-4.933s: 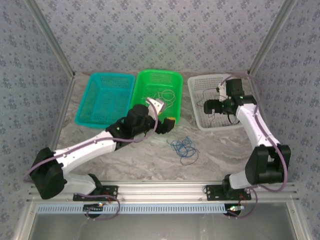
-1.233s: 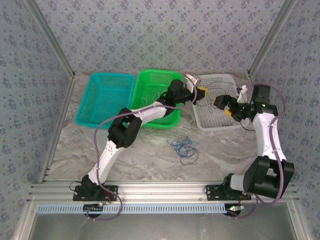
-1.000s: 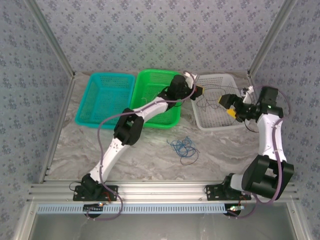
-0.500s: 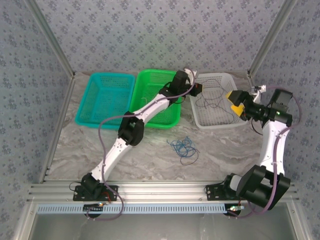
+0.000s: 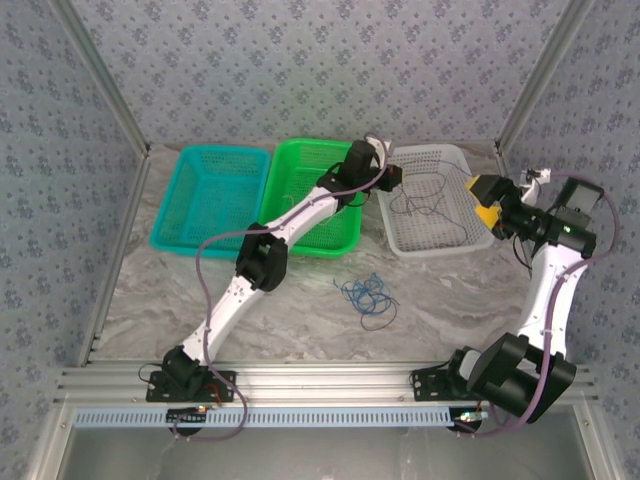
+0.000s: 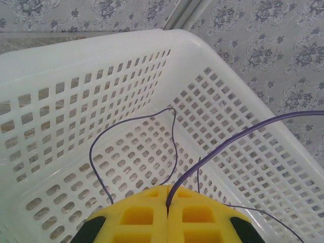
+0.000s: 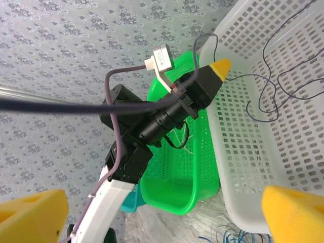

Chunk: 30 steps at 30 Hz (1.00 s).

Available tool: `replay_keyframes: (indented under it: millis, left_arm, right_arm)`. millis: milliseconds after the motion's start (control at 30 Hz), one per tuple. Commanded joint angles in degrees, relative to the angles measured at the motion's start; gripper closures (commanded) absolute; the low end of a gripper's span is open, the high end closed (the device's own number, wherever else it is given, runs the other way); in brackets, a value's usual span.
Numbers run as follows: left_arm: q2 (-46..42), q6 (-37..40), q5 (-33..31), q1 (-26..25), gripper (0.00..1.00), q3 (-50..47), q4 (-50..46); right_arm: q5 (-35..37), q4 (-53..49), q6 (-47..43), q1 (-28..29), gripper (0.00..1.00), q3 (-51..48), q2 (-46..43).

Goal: Untangle the cables

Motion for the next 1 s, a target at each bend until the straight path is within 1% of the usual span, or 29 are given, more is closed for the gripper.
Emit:
replay_keyframes:
  millis: [0,133,200,267,333,367,433,500,567,633,700,733,767,800,900,967]
  left_arm:
    - [2.77,0.43,-1.54,1.01,1.0,1.94,-5.85]
    - [2.86,1.09,-2.41,0.95,1.0,2.3,-7.8]
    - [2.86,1.75,-2.55,0.94,1.0,2.44,-8.78]
    - [2.86,2.24,-2.6,0.8,1.0,3.06,-9.56]
    - [2.83,2.54,-2.26,0.67,1.0,3.76,-9.59]
    - [2.81,2.57,-2.17,0.44,1.0,4.28,-9.58]
    - [2.72,2.69,-1.81,0.32,0.94,5.17,-9.65]
    - [2.56,3.17,-2.42,-0.01,1.0,5.56,-9.85]
    - [2.89,2.72,-3.55,0.02,1.0,5.56,-9.69]
    - [3.28,1.33,-2.86,0.38,1.0,5.56,-9.68]
    - [3.2,1.23,-2.45,0.41,0.77,5.72,-10.4]
    - [2.99,1.74,-2.42,0.26,0.7,5.97,-11.06]
    - [2.74,2.41,-2.67,0.1,0.59,6.24,-11.62]
    - [2.33,2.77,-3.25,-0.01,0.42,6.43,-12.08]
    - [0.64,3.78,-4.39,-0.6,0.01,6.44,-12.83]
    - [-0.7,4.74,-4.94,-0.98,0.01,6.44,-13.79]
  right_arm:
    - [0.37,1.16,1.71,-0.18,0.0,0.81,-2.13]
    - [2.83,1.84,2.43,-0.82,0.0,1.69,-3.81]
    - [4.09,4.94,4.59,-1.61,0.01,1.58,-5.04]
    - [4.65,9.49,9.03,-2.3,0.01,0.41,-6.21]
    - [5.81,10.87,10.13,-2.13,0.01,0.25,-6.62]
    - [6.45,9.43,8.93,-1.92,0.01,0.92,-6.41]
    - [7.76,4.76,5.13,-1.1,0.01,2.03,-5.8]
    - [8.73,0.99,2.63,-0.57,0.01,4.55,-5.29]
    - [9.67,0.05,2.93,-1.91,0.01,5.04,-5.25]
    - [9.62,1.86,4.46,-3.13,0.02,4.78,-6.3]
    - [9.21,3.35,4.5,-1.77,0.02,5.48,-6.3]
    - [9.71,2.51,3.88,-0.51,0.03,5.86,-5.86]
    - [11.15,0.23,2.41,0.73,0.03,6.25,-5.44]
    - [12.42,-0.94,1.2,1.53,0.03,6.51,-5.15]
    - [13.51,-1.06,0.49,3.0,0.03,5.12,-4.52]
    - [13.94,-0.63,0.34,3.45,0.03,3.81,-4.66]
